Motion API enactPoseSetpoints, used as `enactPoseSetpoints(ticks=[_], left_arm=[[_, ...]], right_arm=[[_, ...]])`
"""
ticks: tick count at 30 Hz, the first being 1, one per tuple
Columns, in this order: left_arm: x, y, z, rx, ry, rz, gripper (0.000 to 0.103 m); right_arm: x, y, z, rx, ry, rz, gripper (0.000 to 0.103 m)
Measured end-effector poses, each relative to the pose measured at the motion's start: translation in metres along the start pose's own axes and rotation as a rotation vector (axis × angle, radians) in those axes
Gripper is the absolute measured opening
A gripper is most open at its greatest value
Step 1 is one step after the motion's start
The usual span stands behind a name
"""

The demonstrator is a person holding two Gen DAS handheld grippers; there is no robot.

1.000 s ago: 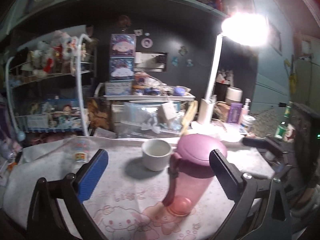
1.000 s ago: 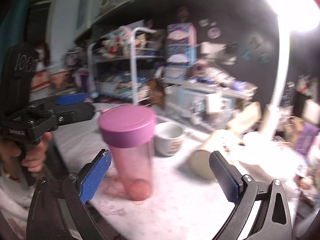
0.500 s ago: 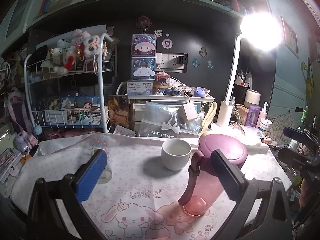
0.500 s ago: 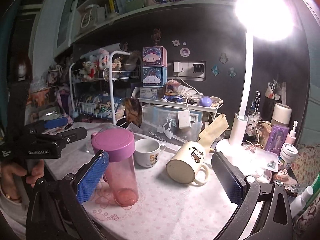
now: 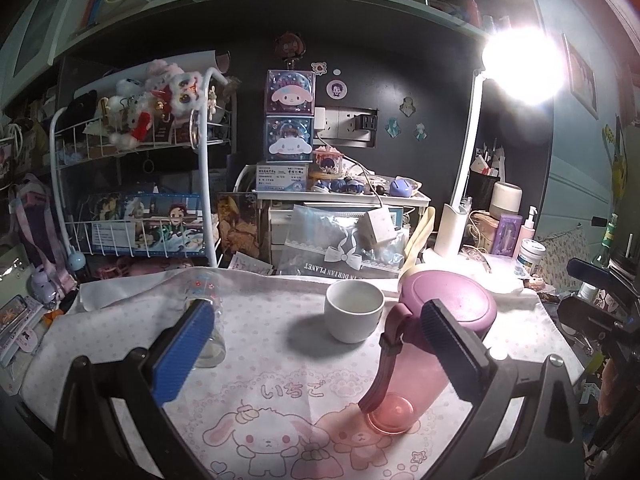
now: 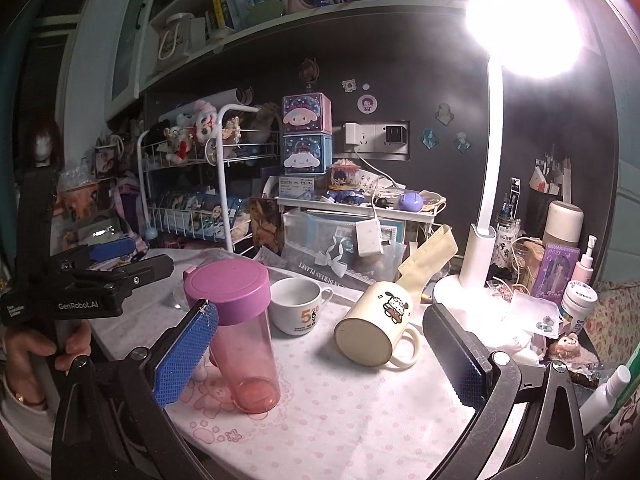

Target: Flip cup upright

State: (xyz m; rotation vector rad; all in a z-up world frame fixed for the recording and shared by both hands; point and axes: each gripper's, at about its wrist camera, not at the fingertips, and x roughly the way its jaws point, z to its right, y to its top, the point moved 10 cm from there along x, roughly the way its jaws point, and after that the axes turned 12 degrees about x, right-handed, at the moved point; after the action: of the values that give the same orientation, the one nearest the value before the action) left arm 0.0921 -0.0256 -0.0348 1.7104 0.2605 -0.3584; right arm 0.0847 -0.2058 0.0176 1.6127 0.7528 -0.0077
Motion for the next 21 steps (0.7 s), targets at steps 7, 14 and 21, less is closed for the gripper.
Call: enactPoseSetpoints(ticks=[7, 14, 21], left_arm=[[-0.0001, 0.0017, 0.0010, 0.006, -0.003, -0.002, 0.102], [-0.0002, 0.0053, 0.0035, 0.007, -0.007, 0.005, 0.102], [-0.0001, 0.0057, 0.0058, 0.012, -0.007, 0.002, 0.102]], right_arm=[[-0.0018, 0.0000, -0.0013, 0.003, 0.001, 0.003, 0.102], [-0.0029, -0.0007, -0.0015, 0.006, 0.001, 0.002, 0.102], [-0.0025, -0.0003, -0.0007, 0.007, 0.002, 0.002, 0.102]])
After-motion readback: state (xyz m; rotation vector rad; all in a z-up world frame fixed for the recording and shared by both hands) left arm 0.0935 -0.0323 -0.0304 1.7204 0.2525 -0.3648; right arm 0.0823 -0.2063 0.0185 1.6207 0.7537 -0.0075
